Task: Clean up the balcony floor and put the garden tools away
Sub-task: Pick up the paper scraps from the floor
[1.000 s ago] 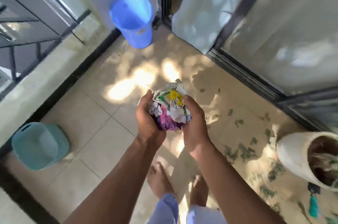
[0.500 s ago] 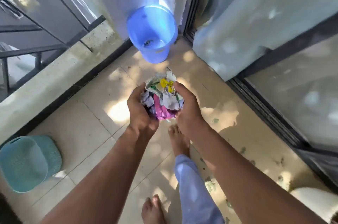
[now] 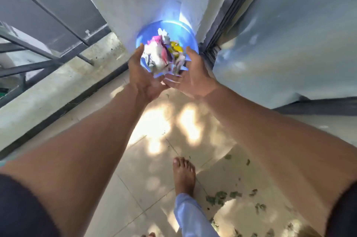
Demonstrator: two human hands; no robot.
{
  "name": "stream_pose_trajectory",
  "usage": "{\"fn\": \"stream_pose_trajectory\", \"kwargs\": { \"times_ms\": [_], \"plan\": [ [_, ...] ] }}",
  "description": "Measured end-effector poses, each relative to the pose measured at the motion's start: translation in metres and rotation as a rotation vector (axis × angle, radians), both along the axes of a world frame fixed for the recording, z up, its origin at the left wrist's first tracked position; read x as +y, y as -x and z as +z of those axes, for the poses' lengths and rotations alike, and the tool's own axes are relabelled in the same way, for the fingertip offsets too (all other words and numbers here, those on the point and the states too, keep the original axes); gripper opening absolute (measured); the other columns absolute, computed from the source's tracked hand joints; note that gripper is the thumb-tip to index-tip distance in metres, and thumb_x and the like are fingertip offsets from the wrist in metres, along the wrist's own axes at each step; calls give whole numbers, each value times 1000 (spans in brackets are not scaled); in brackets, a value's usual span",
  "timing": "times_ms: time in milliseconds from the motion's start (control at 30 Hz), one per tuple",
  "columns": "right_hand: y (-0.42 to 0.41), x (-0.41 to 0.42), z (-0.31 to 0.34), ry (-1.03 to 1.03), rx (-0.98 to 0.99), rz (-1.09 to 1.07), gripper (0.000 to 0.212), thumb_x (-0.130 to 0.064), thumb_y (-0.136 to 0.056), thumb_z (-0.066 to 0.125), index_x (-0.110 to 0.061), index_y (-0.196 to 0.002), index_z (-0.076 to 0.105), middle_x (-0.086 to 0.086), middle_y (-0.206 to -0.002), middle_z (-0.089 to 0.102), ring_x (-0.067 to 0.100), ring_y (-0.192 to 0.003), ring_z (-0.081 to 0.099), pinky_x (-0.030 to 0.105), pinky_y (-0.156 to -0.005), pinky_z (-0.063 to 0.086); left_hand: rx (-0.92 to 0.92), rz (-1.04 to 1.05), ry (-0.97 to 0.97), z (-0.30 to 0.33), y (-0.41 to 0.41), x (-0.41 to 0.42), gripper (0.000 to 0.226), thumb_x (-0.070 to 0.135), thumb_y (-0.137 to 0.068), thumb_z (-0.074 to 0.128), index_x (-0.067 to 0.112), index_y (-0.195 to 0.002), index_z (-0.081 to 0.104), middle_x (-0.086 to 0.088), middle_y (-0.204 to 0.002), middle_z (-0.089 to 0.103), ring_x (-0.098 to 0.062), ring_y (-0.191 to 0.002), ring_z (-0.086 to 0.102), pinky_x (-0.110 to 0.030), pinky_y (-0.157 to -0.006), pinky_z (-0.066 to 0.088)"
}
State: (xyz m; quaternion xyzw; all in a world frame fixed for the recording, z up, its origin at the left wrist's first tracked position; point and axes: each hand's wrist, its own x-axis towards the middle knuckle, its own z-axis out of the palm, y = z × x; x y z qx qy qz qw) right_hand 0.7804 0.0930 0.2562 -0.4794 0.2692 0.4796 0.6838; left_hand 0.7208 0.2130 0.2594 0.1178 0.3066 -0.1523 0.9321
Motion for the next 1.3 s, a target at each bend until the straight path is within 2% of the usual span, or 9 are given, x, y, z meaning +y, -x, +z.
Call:
{"fn": "stream_pose_trajectory", "kwargs": {
  "times_ms": [100,200,300,400,500,900,1100,1233,1300],
  "plan": [
    [-12,1,6,22,40,-106,49,-55,-99,51,-8,-111,60,20,-111,62,36,-95,64,41,-76,57,32,41,-90,0,-2,3,81,63,-99,34,3,-152,45,-28,-156,41,-52,-143,37,-58,-120,20],
    [-12,-1,5,45,58,-112,43,-53,-99,55,-11,-107,55,19,-111,59,38,-103,61,44,-85,54,248,124,-281,-6,1,3,68,54,-92,57,11,-145,54,-17,-140,63,-38,-123,64,-57,-110,43],
    [-4,-9,8,84,22,-41,36,-53,-100,53,-18,-101,58,12,-107,63,34,-108,65,46,-100,51,361,93,-428,-5,13,-4,63,51,-94,57,20,-147,47,-7,-141,58,-32,-124,60,-53,-108,46],
    [12,-22,2,124,-20,23,37,-55,-98,55,-21,-110,61,14,-127,62,33,-112,65,48,-100,54,417,-32,-532,6,30,-16,42,46,-102,50,19,-133,58,-4,-133,66,-29,-120,62,-48,-109,46],
    [39,-37,-2,165,-45,55,49,-54,-97,56,-15,-126,61,14,-130,63,30,-106,66,43,-90,57,453,-154,-626,9,58,-28,28,34,-102,52,19,-124,62,-5,-126,72,-27,-106,68,-44,-103,53],
    [213,-99,32,285,53,-61,28,-42,-97,61,-17,-107,66,9,-109,71,24,-89,67,36,-77,51,515,-604,-894,45,222,-75,25,26,-101,55,16,-119,69,-7,-109,77,-30,-110,71,-39,-90,54],
    [303,-151,67,294,49,-237,23,-38,-98,60,-17,-105,67,14,-115,73,29,-98,69,37,-81,51,420,-805,-1004,89,279,-109,24,26,-102,55,17,-117,71,-7,-107,78,-28,-105,71,-47,-103,52],
    [371,-201,71,369,56,-322,26,-39,-96,65,-15,-106,68,12,-109,75,25,-94,71,36,-81,55,368,-962,-1052,90,310,-155,23,22,-103,54,15,-116,71,-11,-111,76,-25,-93,68,-42,-98,53],
    [413,-230,67,427,69,-384,24,-38,-95,66,-16,-104,68,14,-105,76,24,-85,70,34,-75,52,333,-1056,-1065,89,327,-186,23,21,-104,53,15,-118,70,-10,-107,75,-25,-93,66,-35,-85,53]
  ]
}}
